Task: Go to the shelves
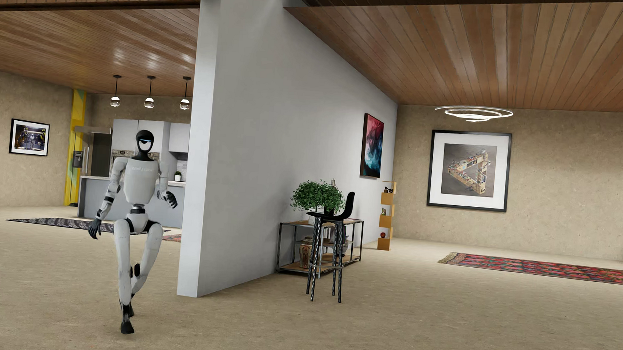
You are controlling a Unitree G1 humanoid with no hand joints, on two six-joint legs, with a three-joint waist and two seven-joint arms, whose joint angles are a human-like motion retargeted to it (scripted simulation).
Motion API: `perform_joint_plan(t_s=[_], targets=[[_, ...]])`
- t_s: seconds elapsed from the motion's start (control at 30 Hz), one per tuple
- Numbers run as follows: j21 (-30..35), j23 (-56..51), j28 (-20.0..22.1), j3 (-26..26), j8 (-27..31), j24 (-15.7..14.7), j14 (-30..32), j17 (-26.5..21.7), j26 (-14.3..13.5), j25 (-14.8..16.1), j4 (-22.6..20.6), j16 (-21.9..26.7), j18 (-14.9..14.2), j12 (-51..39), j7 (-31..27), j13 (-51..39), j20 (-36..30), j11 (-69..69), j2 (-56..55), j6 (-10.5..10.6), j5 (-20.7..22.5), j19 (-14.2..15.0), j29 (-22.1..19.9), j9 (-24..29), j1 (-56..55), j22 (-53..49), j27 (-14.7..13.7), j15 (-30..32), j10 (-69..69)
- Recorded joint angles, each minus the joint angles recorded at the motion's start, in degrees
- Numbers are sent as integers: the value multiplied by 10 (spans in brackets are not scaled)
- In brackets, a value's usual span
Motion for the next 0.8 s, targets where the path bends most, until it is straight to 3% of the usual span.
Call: perform_joint_plan(t_s=[0.03,0.07,0.1,0.13,0.17,0.2,0.23,0.3,0.33,0.37,0.4,0.47,0.5,0.53,0.57,0.63,0.67,0.7,0.77,0.8], targets=[[-23,-22,-9,-4,-18,119,56,20,13,18,19,38,-5,-1,4,-1,-34,41,6,8,-3,-43,-22,-1,-7,19,-3,10,59],[-42,-38,-18,-8,-34,264,109,37,18,43,40,67,-22,2,11,-9,-64,93,6,18,-7,-53,-45,1,-35,40,-8,-31,157],[-50,-37,-46,-9,-48,431,160,49,22,63,78,94,-88,12,26,-28,-95,126,16,29,-7,-51,-60,3,-82,73,-5,-71,279],[-41,-24,-76,-6,-60,563,212,48,13,58,112,102,-98,27,24,-56,-115,142,34,41,-6,-48,-64,6,-141,106,7,-105,393],[-22,-2,-90,-1,-68,620,196,39,0,41,146,87,-70,55,23,-93,-107,143,60,54,-2,-43,-57,7,-202,135,24,-129,479],[1,21,-101,8,-69,606,157,26,4,20,167,57,-64,91,19,-134,-68,134,89,65,3,-37,-41,8,-264,165,40,-147,535],[29,35,-98,19,-65,536,142,15,20,-1,185,20,-52,129,21,-177,-9,118,119,73,8,-31,-22,9,-321,198,42,-159,561],[80,34,-98,45,-51,378,137,4,78,-18,210,-20,-37,196,31,-259,108,75,179,83,22,-20,-5,10,-424,285,15,-179,533],[108,27,-101,56,-42,333,125,-1,111,-24,224,-25,-28,229,44,-301,142,55,206,86,28,-15,-10,9,-464,326,-5,-190,481],[134,15,-108,65,-33,330,123,-7,131,-26,241,-18,-21,267,65,-340,140,38,231,87,33,-9,-17,9,-494,365,-23,-202,403],[156,-2,-115,72,-26,364,124,-12,137,-21,258,-5,-15,311,98,-378,107,22,254,89,39,-4,-37,9,-510,394,-45,-213,299],[184,-36,-127,79,-20,445,155,-24,97,-1,244,15,-43,400,151,-434,31,-19,307,93,49,9,-99,9,-507,415,-81,-234,18],[189,-54,-137,82,-24,465,140,-29,66,10,214,17,-69,437,124,-448,20,-41,338,92,52,16,-121,10,-514,415,-91,-243,-98],[186,-75,-156,84,-34,461,118,-32,45,28,190,14,-81,465,82,-452,35,-58,371,91,53,25,-132,11,-525,414,-96,-252,-155],[174,-96,-190,82,-52,450,120,-34,37,54,186,11,-61,481,110,-443,59,-68,404,90,55,27,-140,11,-531,415,-104,-260,-139],[158,-116,-241,87,-78,456,172,-38,25,84,180,3,17,483,143,-406,89,-41,454,80,41,45,-134,13,-527,405,-91,-237,-56],[164,-108,-226,92,-81,469,199,-42,28,79,178,-7,60,479,150,-385,103,-1,465,70,26,38,-127,16,-517,388,-87,-203,-12],[171,-85,-191,97,-83,474,184,-49,40,63,169,-25,77,472,151,-365,121,77,453,58,2,19,-113,19,-511,369,-73,-139,35],[182,-15,-102,98,-86,452,130,-57,90,25,124,-69,86,421,147,-330,166,298,381,31,-72,17,-52,25,-477,345,-27,-18,75],[184,23,-52,92,-69,430,109,-58,117,9,95,-87,83,378,137,-314,183,395,328,19,-93,-1,-12,28,-450,341,-1,2,72]])
